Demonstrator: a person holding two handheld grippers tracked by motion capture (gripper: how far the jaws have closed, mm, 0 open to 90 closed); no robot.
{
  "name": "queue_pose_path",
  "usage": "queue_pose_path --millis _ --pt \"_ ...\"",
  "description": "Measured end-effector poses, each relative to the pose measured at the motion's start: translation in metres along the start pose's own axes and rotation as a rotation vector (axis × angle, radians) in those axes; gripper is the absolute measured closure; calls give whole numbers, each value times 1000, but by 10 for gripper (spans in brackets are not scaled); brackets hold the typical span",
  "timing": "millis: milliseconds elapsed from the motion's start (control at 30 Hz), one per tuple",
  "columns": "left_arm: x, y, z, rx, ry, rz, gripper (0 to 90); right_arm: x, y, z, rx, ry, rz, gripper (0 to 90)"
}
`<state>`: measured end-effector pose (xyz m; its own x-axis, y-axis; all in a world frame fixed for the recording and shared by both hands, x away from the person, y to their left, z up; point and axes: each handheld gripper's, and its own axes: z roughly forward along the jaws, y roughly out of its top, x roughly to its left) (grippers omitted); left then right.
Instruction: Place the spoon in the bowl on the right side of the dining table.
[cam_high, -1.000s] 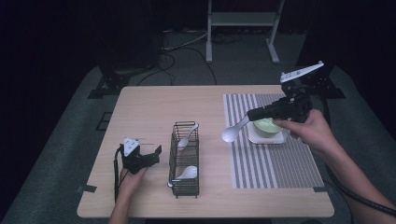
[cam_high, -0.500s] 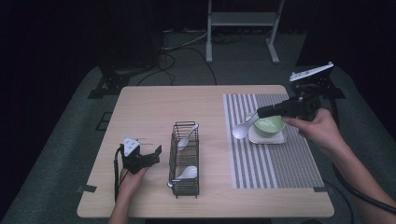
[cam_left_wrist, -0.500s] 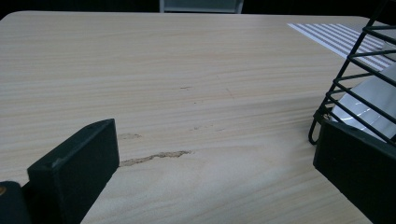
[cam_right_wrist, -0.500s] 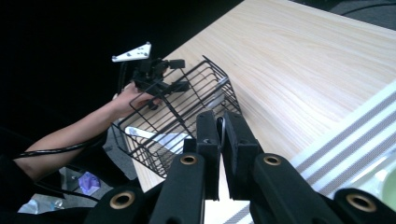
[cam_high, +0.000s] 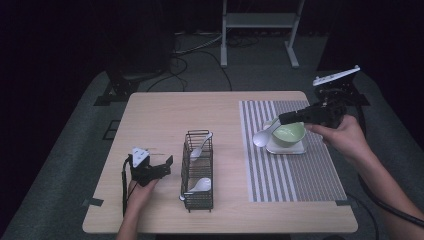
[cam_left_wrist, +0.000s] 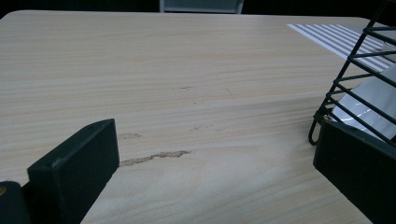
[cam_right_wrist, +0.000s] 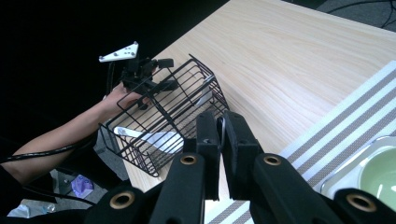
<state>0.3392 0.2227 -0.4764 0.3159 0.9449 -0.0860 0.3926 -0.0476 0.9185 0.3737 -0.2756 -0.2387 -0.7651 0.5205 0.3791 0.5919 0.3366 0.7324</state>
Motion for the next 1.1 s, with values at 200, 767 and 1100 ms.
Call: queue_pose_path --millis 200,767,1100 --pt "0 0 0 0 0 2 0 -4 0 -3 -1 -15 4 853" --pt "0 0 0 -2 -1 0 0 -31 -12 -10 -14 -82 65 854" --pt "0 0 0 -2 -1 1 0 -41 -17 -12 -20 -93 93 853"
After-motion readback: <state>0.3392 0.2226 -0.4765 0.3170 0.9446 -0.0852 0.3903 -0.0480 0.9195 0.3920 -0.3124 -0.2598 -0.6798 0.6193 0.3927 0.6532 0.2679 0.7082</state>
